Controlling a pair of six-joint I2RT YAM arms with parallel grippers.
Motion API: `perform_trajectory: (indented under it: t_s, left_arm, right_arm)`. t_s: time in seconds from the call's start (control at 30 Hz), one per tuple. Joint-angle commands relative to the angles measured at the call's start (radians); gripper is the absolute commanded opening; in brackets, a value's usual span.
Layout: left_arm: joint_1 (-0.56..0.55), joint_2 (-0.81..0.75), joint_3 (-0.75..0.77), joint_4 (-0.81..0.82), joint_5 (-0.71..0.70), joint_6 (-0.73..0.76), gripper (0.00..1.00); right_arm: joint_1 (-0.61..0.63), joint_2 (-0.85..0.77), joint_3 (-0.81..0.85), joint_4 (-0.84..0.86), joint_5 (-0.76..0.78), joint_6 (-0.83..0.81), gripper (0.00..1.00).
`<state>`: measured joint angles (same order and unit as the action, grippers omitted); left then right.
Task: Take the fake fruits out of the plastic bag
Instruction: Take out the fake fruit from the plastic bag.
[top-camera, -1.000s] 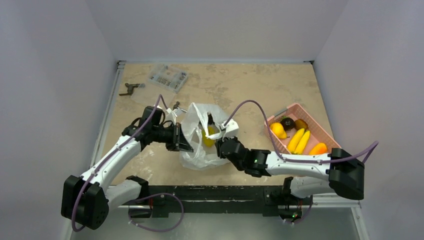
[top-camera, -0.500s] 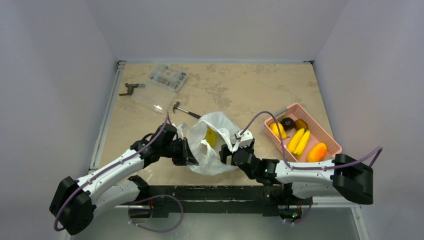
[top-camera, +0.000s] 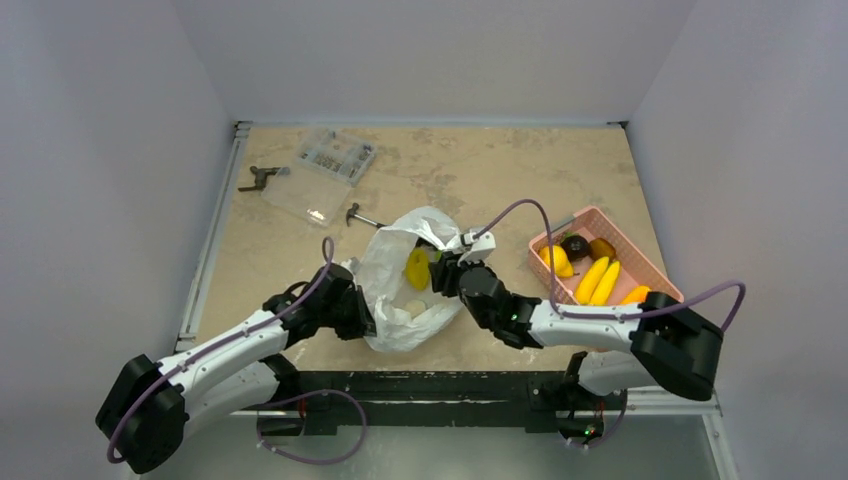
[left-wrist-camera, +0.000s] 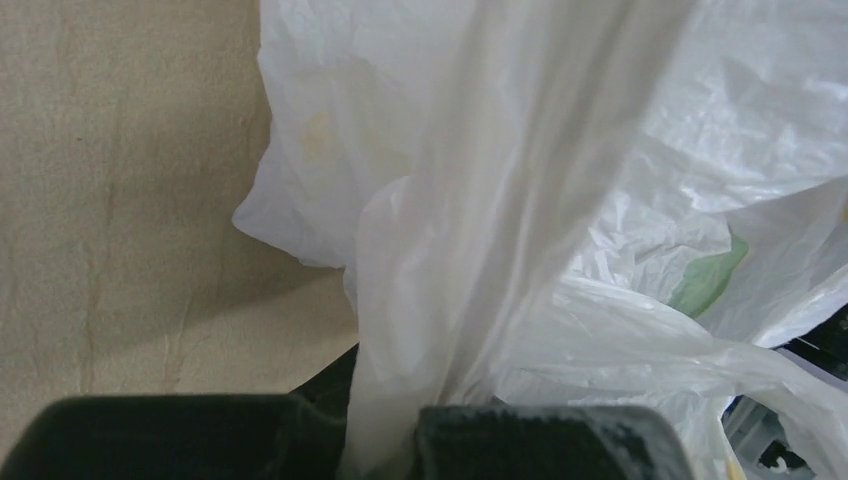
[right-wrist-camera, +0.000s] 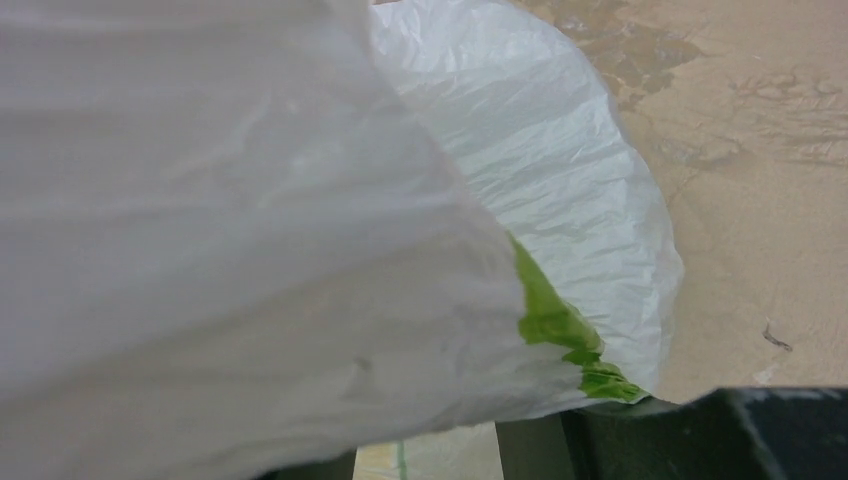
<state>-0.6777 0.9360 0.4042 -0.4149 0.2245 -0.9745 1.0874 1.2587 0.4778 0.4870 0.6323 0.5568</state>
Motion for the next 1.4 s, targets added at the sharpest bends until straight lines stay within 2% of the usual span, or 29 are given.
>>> perform_trajectory:
  t_s: [0.0, 0.1, 0.23, 0.3, 0.37, 0.47, 0.6, 0.87, 0.97, 1.1, 1.23, 1.37]
  left_arm:
    - [-0.006, 0.003, -0.044, 0.059, -0.082, 0.021, 0.0]
    - [-0.006, 0.027, -0.063, 0.081, -0.086, 0.014, 0.0]
    - [-0.006, 0.065, -0.073, 0.103, -0.097, 0.014, 0.0]
    - [-0.008, 0.084, -0.077, 0.126, -0.096, 0.009, 0.0]
    - [-0.008, 0.097, -0.077, 0.138, -0.094, 0.004, 0.0]
    - [-0.01, 0.097, -0.072, 0.141, -0.088, 0.003, 0.0]
    - [-0.011, 0.084, -0.074, 0.129, -0.093, 0.011, 0.0]
    - [-0.013, 0.064, -0.089, 0.121, -0.08, 0.025, 0.0]
    - [-0.013, 0.061, -0.1, 0.13, -0.079, 0.026, 0.0]
    - [-0.013, 0.065, -0.101, 0.145, -0.049, 0.024, 0.0]
    - [-0.013, 0.056, -0.11, 0.144, -0.048, 0.029, 0.0]
    - [-0.013, 0.06, -0.117, 0.148, -0.06, 0.029, 0.0]
  right_arm:
    - [-0.018, 0.111, 0.117, 0.076, -0.088, -0.088, 0.47]
    - [-0.018, 0.172, 0.16, 0.046, -0.131, -0.109, 0.59]
    - [-0.018, 0.212, 0.153, 0.113, -0.157, -0.122, 0.82]
    - [-0.019, 0.252, 0.169, 0.128, -0.162, -0.132, 0.86]
    - [-0.026, 0.292, 0.192, 0.126, -0.159, -0.111, 0.85]
    - [-0.042, 0.321, 0.19, 0.151, -0.168, -0.067, 0.56]
    - [-0.047, 0.34, 0.194, 0.151, -0.154, -0.053, 0.54]
    - [-0.069, 0.404, 0.231, 0.111, -0.139, -0.006, 0.58]
    - [-0.07, 0.426, 0.253, 0.067, -0.115, -0.01, 0.65]
    - [-0.07, 0.429, 0.258, 0.032, -0.08, -0.014, 0.7]
    - [-0.07, 0.389, 0.23, 0.019, -0.083, -0.025, 0.7]
    - [-0.07, 0.297, 0.169, 0.033, -0.138, -0.055, 0.81]
